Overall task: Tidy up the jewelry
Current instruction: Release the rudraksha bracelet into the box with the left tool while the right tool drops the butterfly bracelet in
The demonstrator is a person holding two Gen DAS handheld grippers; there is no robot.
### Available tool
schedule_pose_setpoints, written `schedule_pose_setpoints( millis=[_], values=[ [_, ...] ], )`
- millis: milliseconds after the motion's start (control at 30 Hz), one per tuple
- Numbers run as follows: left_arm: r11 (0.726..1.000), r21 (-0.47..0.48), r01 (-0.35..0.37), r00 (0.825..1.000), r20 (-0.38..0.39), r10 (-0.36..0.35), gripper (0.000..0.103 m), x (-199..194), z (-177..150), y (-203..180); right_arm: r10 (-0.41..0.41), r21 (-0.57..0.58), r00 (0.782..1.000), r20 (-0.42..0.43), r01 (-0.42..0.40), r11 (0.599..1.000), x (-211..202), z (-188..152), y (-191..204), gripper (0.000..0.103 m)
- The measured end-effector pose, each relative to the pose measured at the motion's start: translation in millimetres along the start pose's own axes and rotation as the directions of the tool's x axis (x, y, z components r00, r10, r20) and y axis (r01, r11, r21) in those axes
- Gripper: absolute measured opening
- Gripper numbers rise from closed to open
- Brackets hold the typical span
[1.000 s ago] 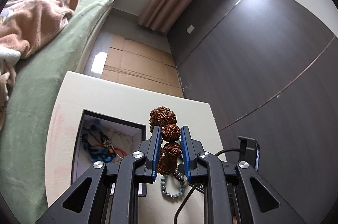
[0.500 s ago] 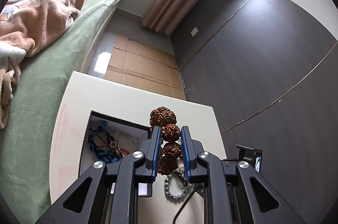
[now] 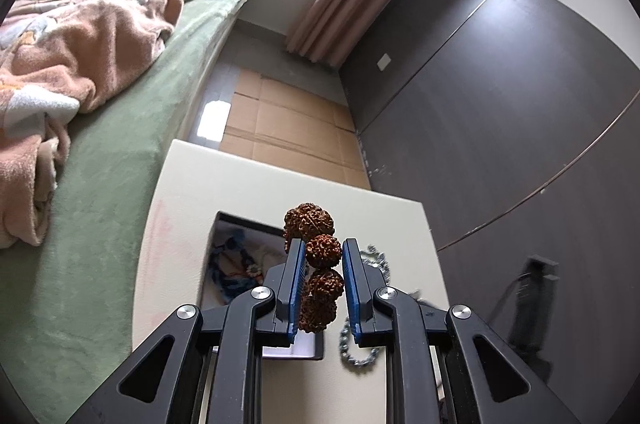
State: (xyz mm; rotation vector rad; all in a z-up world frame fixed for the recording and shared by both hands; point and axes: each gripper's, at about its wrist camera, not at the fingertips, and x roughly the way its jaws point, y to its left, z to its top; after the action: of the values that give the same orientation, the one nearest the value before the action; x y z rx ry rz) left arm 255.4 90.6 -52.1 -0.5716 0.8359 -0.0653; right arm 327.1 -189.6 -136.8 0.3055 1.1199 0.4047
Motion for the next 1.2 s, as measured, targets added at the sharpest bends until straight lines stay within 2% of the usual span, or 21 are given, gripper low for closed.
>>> schedule_pose_setpoints(
  millis=[133, 267, 300, 333, 400, 500, 733, 800, 867, 933, 967, 1000, 1033, 1067, 1100, 1200],
  values=[
    [0.999, 0.04, -0.031, 0.999, -0.019, 0.032, 0.021, 5, 1, 2, 0.056, 0.001, 0.998, 0.041, -0.056, 0.998, -13, 1, 9, 0.025],
    [0.993, 0.027, -0.119, 0.992, -0.042, 0.12, 0.025, 9, 2, 14, 0.118, -0.014, 0.992, 0.051, -0.118, 0.993, -12, 3, 27, 0.025],
    [0.991, 0.009, -0.131, 0.991, -0.035, 0.131, 0.04, 8, 3, 20, 0.134, -0.018, 0.99, 0.05, -0.133, 0.991, -11, 3, 31, 0.025],
    [0.991, -0.004, -0.131, 0.991, -0.028, 0.13, 0.069, 6, 4, 24, 0.152, -0.023, 0.987, 0.05, -0.151, 0.988, -11, 2, 36, 0.025],
    [0.993, -0.032, -0.117, 0.993, 0.001, 0.117, 0.095, 0, 7, 30, 0.192, -0.035, 0.98, 0.044, -0.191, 0.981, -11, -1, 46, 0.025],
    [0.991, -0.056, -0.118, 0.992, 0.037, 0.12, 0.095, -8, 10, 35, 0.244, -0.055, 0.969, 0.028, -0.242, 0.969, -6, -5, 64, 0.025],
    [0.987, -0.088, -0.135, 0.989, 0.045, 0.139, 0.095, -10, 15, 43, 0.291, -0.078, 0.957, -0.017, -0.291, 0.953, 15, -11, 100, 0.025],
    [0.985, -0.097, -0.145, 0.988, 0.048, 0.15, 0.095, -10, 15, 47, 0.319, -0.061, 0.947, -0.034, -0.32, 0.945, 27, -12, 108, 0.025],
    [0.982, -0.108, -0.152, 0.986, 0.045, 0.157, 0.097, -9, 15, 51, 0.347, -0.04, 0.936, -0.054, -0.349, 0.936, 37, -13, 111, 0.025],
    [0.982, -0.12, -0.144, 0.988, 0.045, 0.151, 0.103, -9, 15, 55, 0.364, -0.024, 0.928, -0.076, -0.367, 0.93, 46, -14, 113, 0.026],
    [0.983, -0.126, -0.135, 0.989, 0.048, 0.142, 0.103, -10, 16, 56, 0.367, -0.021, 0.926, -0.091, -0.371, 0.929, 49, -15, 113, 0.03],
    [0.983, -0.13, -0.126, 0.99, 0.051, 0.133, 0.103, -11, 16, 57, 0.365, -0.019, 0.926, -0.099, -0.369, 0.929, 50, -15, 113, 0.045],
    [0.984, -0.132, -0.118, 0.991, 0.053, 0.126, 0.103, -11, 16, 56, 0.348, -0.024, 0.932, -0.097, -0.352, 0.936, 48, -15, 112, 0.055],
    [0.985, -0.133, -0.109, 0.992, 0.053, 0.117, 0.103, -10, 15, 55, 0.333, -0.034, 0.939, -0.087, -0.337, 0.941, 44, -15, 111, 0.075],
    [0.986, -0.133, -0.1, 0.993, 0.052, 0.108, 0.103, -10, 15, 54, 0.321, -0.044, 0.945, -0.071, -0.324, 0.945, 39, -14, 109, 0.087],
    [0.99, -0.113, -0.08, 0.996, 0.032, 0.084, 0.103, -5, 14, 46, 0.301, -0.037, 0.953, -0.027, -0.302, 0.953, 19, -12, 94, 0.088]
  ],
)
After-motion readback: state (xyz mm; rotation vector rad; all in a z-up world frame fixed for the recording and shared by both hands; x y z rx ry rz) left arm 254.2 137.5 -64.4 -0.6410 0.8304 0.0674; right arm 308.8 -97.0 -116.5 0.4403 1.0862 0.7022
